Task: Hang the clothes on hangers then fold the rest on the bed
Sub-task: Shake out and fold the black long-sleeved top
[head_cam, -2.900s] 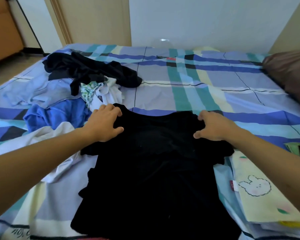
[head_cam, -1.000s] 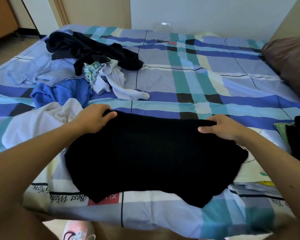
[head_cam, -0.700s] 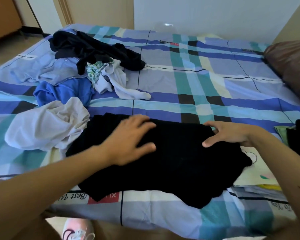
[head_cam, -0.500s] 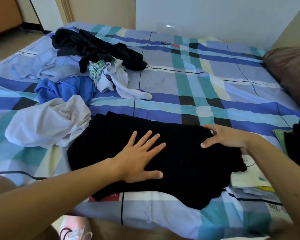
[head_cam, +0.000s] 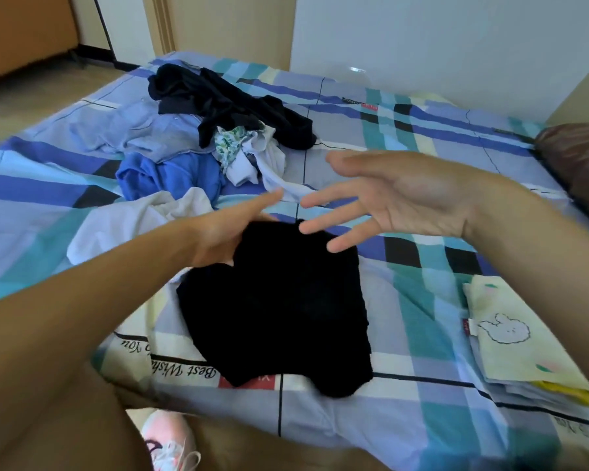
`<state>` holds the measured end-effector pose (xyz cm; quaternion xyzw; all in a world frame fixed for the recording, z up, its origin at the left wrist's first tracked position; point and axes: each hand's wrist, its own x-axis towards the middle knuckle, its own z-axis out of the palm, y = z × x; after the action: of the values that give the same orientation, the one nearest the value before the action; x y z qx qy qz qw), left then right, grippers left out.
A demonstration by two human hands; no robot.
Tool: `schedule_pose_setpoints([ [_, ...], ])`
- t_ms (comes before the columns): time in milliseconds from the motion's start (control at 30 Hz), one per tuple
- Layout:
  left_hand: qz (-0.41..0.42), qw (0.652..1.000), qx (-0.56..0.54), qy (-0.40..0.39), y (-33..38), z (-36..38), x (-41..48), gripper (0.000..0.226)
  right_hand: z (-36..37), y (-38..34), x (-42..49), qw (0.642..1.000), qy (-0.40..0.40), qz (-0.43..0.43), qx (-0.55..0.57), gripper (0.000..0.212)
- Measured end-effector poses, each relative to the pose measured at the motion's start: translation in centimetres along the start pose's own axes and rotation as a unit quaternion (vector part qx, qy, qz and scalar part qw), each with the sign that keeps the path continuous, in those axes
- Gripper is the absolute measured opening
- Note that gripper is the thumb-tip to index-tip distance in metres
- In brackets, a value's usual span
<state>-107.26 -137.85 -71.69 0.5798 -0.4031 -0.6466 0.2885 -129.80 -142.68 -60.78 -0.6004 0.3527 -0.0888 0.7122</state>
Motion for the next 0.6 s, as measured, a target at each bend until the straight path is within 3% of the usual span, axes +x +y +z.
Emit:
schedule_pose_setpoints([
  [100, -0.028, 0.988, 0.105, 0.107, -2.9, -0.5, 1.0, 0.064, -0.5, 3.1, 1.3, 0.993, 0.097, 0.027, -0.062, 0.085],
  [200, -0.004, 0.966, 0.144, 0.214, -5.2, 0.7, 2.0, 0.078, -2.0, 7.6, 1.9, 0.973, 0.186, 0.074, -0.119, 0.072],
  [367, 0.055, 0.96, 0.142, 0.237, -5.7, 1.6, 2.7, 0.063, -3.2, 12.9, 2.1, 0.956, 0.271, 0.095, -0.058, 0.062],
  [500, 0.102, 0.942, 0.164, 0.272, -2.7, -1.6, 1.7, 0.05, -2.2, 15.3, 1.7, 0.959, 0.266, 0.093, -0.009, 0.065],
  [600, 0.069, 0.916, 0.288, 0.271, -2.4, -3.7, 1.4, 0.048, -1.1, 16.4, 1.8, 0.967, 0.235, 0.084, 0.051, 0.07],
])
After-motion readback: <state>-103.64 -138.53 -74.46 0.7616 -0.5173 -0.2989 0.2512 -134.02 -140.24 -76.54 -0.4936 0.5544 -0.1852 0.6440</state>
